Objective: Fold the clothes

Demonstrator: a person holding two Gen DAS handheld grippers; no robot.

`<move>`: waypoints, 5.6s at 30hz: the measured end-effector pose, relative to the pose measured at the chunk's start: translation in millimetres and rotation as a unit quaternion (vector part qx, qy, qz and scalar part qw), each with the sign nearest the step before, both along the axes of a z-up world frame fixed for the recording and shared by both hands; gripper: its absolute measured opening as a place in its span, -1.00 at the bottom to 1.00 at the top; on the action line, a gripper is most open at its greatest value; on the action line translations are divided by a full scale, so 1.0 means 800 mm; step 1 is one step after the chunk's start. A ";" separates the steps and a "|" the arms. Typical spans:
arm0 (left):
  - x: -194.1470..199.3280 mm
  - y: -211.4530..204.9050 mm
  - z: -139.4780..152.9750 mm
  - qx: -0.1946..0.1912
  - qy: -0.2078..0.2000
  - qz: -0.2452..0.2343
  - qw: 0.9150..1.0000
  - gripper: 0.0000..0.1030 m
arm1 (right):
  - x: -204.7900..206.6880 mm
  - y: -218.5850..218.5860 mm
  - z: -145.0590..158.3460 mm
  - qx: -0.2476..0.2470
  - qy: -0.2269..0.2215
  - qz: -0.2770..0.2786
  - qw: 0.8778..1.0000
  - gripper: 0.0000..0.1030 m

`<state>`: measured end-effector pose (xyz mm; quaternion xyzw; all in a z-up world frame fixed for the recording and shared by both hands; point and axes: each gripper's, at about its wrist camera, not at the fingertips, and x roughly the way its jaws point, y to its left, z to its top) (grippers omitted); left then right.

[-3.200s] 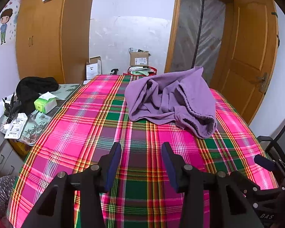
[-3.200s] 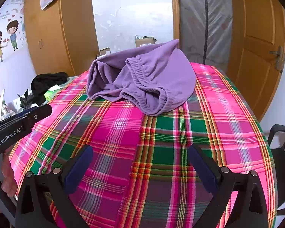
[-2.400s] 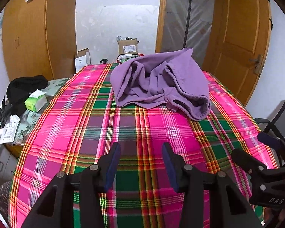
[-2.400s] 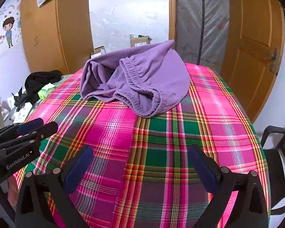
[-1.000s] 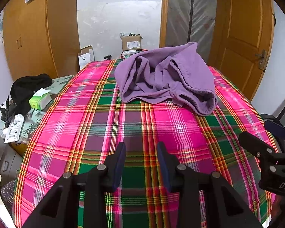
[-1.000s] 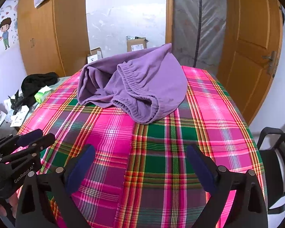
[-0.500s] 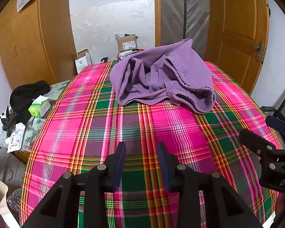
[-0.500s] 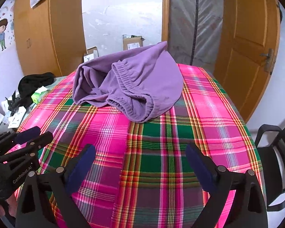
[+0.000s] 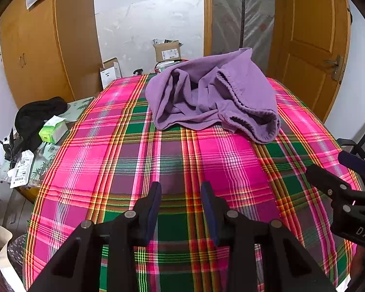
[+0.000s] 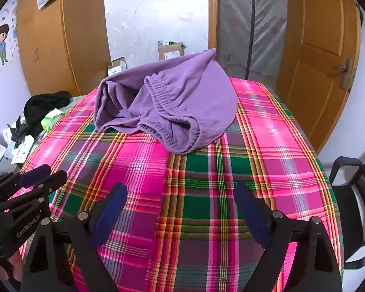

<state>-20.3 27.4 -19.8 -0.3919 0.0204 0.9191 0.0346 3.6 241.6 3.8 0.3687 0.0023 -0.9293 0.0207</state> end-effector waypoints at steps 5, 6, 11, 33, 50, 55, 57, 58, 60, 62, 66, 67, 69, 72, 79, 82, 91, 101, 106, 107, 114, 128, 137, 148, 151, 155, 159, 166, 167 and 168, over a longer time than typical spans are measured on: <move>-0.004 -0.005 -0.005 0.003 -0.006 0.003 1.000 -0.32 | -0.006 -0.004 -0.004 0.004 -0.009 0.001 1.000 0.60; -0.005 -0.006 -0.006 0.003 -0.007 0.003 1.000 -0.32 | -0.007 -0.005 -0.004 0.005 -0.010 0.002 1.000 0.60; -0.007 -0.008 -0.007 0.004 -0.009 0.003 1.000 -0.32 | -0.012 -0.009 -0.006 0.008 -0.013 0.005 1.000 0.58; -0.049 -0.026 -0.019 0.015 -0.026 0.003 1.000 -0.31 | -0.123 -0.013 -0.017 0.013 0.008 0.080 0.997 0.58; -0.060 -0.035 -0.030 0.017 -0.041 0.012 0.999 -0.31 | -0.192 0.007 -0.038 -0.013 -0.031 0.095 0.995 -0.87; -0.053 -0.034 -0.029 0.024 -0.042 0.008 0.999 -0.31 | -0.173 0.006 -0.030 -0.015 -0.025 0.098 0.995 -0.96; -0.049 -0.033 -0.026 0.026 -0.039 0.006 0.999 -0.31 | -0.165 0.001 -0.025 -0.011 -0.020 0.102 0.995 -0.97; -0.047 -0.032 -0.025 0.027 -0.038 0.005 0.999 -0.31 | -0.159 -0.004 -0.021 -0.007 -0.016 0.104 0.994 -0.98; -0.041 -0.031 -0.021 0.028 -0.034 0.004 0.999 -0.31 | -0.150 -0.010 -0.013 -0.001 -0.007 0.107 0.994 -0.98; -0.037 -0.031 -0.018 0.029 -0.032 0.003 0.999 -0.31 | -0.143 -0.014 -0.006 0.003 0.001 0.109 0.994 -0.98; -0.027 -0.032 -0.015 0.031 -0.029 0.000 0.999 -0.31 | -0.140 -0.020 -0.007 0.035 0.004 0.099 0.994 -0.91; -0.026 -0.032 -0.015 0.031 -0.029 0.000 0.999 -0.31 | -0.140 -0.019 -0.008 0.040 0.003 0.095 0.995 -0.85; -0.024 -0.032 -0.014 0.031 -0.028 0.000 0.999 -0.31 | -0.140 -0.016 -0.010 0.047 0.002 0.088 0.995 -0.62; -0.025 -0.032 -0.013 0.030 -0.027 0.001 0.999 -0.31 | -0.143 -0.010 -0.014 0.048 0.001 0.086 0.995 -0.30; -0.027 -0.033 -0.019 0.030 -0.034 0.002 0.999 -0.31 | -0.166 -0.004 -0.032 0.060 -0.017 0.083 0.995 -0.24; -0.027 -0.035 -0.021 0.029 -0.036 0.004 0.999 -0.31 | -0.178 -0.003 -0.043 0.065 -0.032 0.091 0.993 -0.22; -0.028 -0.037 -0.029 0.027 -0.049 0.010 0.998 -0.31 | -0.203 0.017 -0.059 0.065 -0.063 0.088 0.992 -0.57; -0.021 -0.038 -0.027 0.035 -0.048 0.008 0.998 -0.31 | -0.158 0.020 -0.018 -0.027 -0.039 0.129 0.991 -0.83; -0.017 -0.043 -0.022 0.043 -0.043 0.015 0.998 -0.31 | -0.104 -0.017 0.028 -0.085 -0.009 0.195 0.977 -0.84; -0.015 -0.045 -0.020 0.044 -0.041 0.017 0.998 -0.31 | -0.093 -0.028 0.038 -0.094 -0.003 0.212 0.973 -0.84; -0.001 -0.070 -0.003 0.055 -0.021 0.043 0.997 -0.31 | -0.023 -0.109 0.090 -0.133 0.016 0.311 0.941 -0.84; 0.015 -0.119 -0.022 0.068 -0.040 0.088 0.993 -0.32 | 0.037 -0.162 0.069 -0.105 -0.029 0.388 0.915 -0.38; 0.017 -0.140 -0.022 0.075 -0.036 0.111 0.990 -0.31 | 0.026 -0.116 0.081 -0.100 0.011 0.364 0.926 -0.26; 0.022 -0.168 0.001 0.077 -0.004 0.143 0.987 -0.31 | -0.060 -0.069 0.077 -0.051 0.023 0.239 0.969 -0.23; 0.021 -0.164 0.004 0.079 -0.006 0.131 0.988 -0.31 | -0.085 -0.072 0.073 -0.041 0.017 0.238 0.970 -0.23; 0.016 -0.143 0.010 0.079 0.001 0.100 0.992 -0.31 | -0.127 -0.086 0.059 -0.016 0.000 0.253 0.967 -0.16; 0.008 -0.145 0.018 0.086 0.007 0.098 0.991 -0.31 | -0.183 -0.101 0.037 0.022 -0.027 0.253 0.967 -0.12; -0.009 -0.142 0.016 0.088 -0.014 0.074 0.993 -0.31 | -0.247 -0.148 0.004 0.091 -0.055 0.289 0.952 -0.11; -0.012 -0.138 0.013 0.088 -0.021 0.067 0.994 -0.31 | -0.250 -0.158 0.000 0.105 -0.055 0.297 0.947 -0.11; -0.014 -0.137 0.011 0.091 -0.024 0.065 0.993 -0.31 | -0.252 -0.169 -0.003 0.119 -0.055 0.305 0.943 -0.11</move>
